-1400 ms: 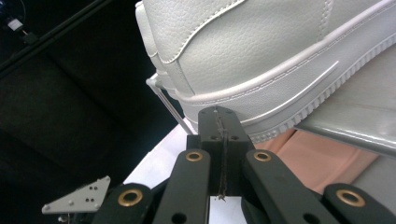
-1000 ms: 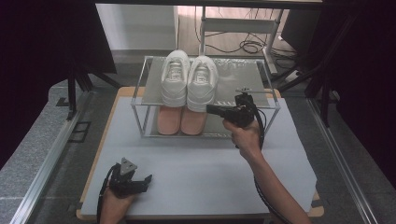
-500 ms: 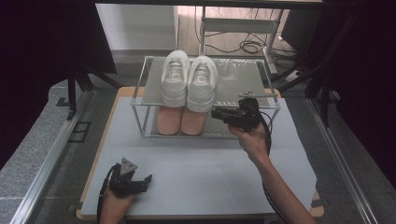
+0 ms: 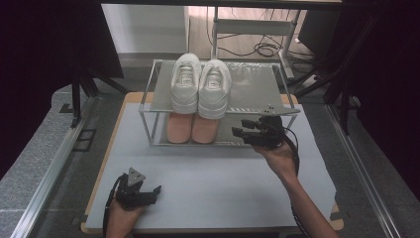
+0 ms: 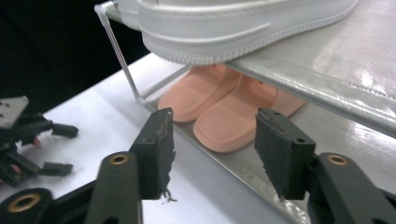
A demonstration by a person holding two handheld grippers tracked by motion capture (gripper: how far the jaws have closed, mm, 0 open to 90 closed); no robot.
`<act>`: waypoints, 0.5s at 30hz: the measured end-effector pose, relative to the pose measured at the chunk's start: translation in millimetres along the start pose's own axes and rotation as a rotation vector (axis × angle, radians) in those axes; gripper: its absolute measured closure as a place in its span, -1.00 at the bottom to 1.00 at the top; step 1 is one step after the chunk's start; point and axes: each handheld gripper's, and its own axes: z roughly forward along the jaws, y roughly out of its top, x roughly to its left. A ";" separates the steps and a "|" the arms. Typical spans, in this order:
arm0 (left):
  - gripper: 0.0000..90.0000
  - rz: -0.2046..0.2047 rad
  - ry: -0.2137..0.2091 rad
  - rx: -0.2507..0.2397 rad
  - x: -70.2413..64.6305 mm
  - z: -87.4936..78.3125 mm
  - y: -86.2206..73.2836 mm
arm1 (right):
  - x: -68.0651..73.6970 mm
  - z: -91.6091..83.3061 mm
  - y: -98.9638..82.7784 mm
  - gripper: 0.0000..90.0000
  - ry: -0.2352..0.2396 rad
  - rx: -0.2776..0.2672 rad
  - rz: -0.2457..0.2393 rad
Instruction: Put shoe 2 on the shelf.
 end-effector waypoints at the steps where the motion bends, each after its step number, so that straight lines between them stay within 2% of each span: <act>1: -0.66 0.002 0.000 0.002 0.2 -0.2 0.0 | -0.3 -1.0 -1.2 -0.01 -0.003 0.002 -0.009; 10: -0.66 0.005 0.000 0.005 0.3 -0.4 0.0 | -1.1 -15.6 -11.9 -0.23 -0.044 0.021 -0.087; 15: -0.66 0.005 0.000 0.006 0.4 -0.4 0.1 | -5.3 -25.6 -24.4 -0.35 -0.074 0.031 -0.099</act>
